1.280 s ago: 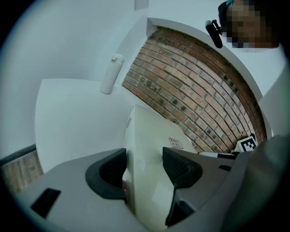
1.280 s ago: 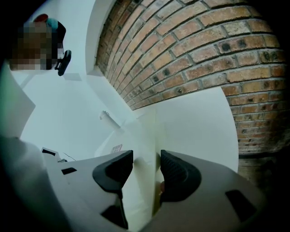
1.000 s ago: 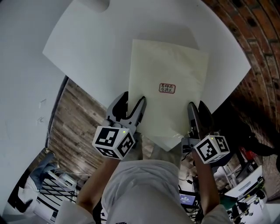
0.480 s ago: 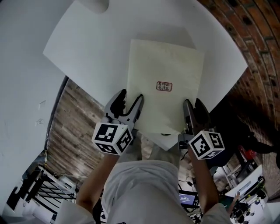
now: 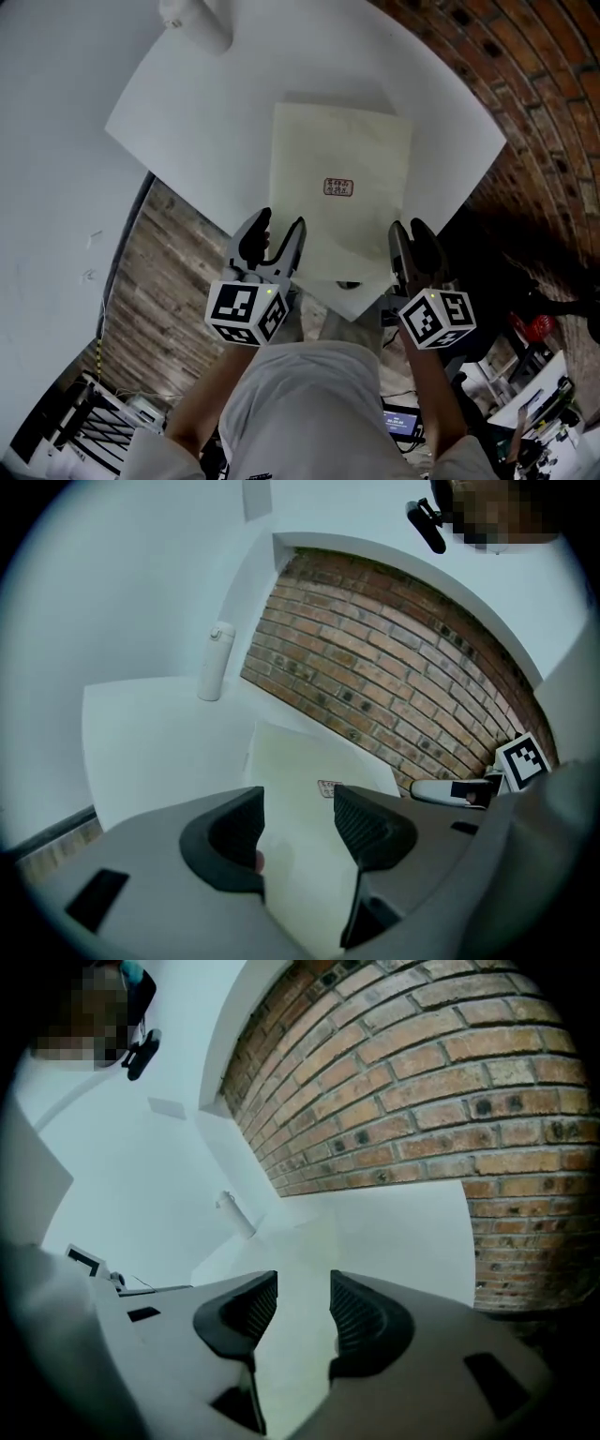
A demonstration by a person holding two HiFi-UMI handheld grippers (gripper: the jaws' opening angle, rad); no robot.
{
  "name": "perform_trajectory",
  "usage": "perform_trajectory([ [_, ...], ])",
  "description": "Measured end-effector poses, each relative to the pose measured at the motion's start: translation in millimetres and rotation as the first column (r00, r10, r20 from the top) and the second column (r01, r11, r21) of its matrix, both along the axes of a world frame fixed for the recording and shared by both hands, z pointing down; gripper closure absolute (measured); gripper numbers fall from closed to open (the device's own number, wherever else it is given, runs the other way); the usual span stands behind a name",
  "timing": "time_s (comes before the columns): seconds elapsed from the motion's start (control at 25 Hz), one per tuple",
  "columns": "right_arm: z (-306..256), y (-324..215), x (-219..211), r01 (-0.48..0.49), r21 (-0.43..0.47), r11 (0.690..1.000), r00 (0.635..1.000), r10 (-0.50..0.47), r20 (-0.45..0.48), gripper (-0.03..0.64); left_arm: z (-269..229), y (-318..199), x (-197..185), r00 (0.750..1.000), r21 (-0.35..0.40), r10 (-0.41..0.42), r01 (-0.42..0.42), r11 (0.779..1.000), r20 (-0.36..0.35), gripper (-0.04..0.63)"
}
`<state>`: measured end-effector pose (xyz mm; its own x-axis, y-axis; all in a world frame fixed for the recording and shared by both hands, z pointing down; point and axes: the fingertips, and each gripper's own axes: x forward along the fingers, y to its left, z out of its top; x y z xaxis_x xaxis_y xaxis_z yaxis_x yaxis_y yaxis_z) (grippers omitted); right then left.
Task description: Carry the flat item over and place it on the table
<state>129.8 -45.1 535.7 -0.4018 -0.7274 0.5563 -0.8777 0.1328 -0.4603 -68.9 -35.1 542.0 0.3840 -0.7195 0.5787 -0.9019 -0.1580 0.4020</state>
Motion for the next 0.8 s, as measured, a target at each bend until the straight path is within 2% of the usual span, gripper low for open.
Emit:
perform_trajectory([
  [0.28,-52.5,9.4,-3.6,0.020,0.087,0.996,1.000,-0.018,-0.026,0.442,-49.4,15.4,17.6,0.998,0.054,0.055,-0.055,0.997,0.000,0.520],
  [0.52,-95.6,23.2,-10.9,0.063,0.170,0.983,0.997,-0.054,-0.061,0.446,-100.3,25.7,26.3,0.996,0.124,0.082,-0.077,0.989,-0.032,0.534],
  [0.8,-151.9,43.6,-33.4,0.152,0.288,0.945,0.984,-0.118,-0.130,0.446,-152.9,39.8,33.9,0.985,0.226,0.172,-0.167,0.960,-0.003,0.538],
])
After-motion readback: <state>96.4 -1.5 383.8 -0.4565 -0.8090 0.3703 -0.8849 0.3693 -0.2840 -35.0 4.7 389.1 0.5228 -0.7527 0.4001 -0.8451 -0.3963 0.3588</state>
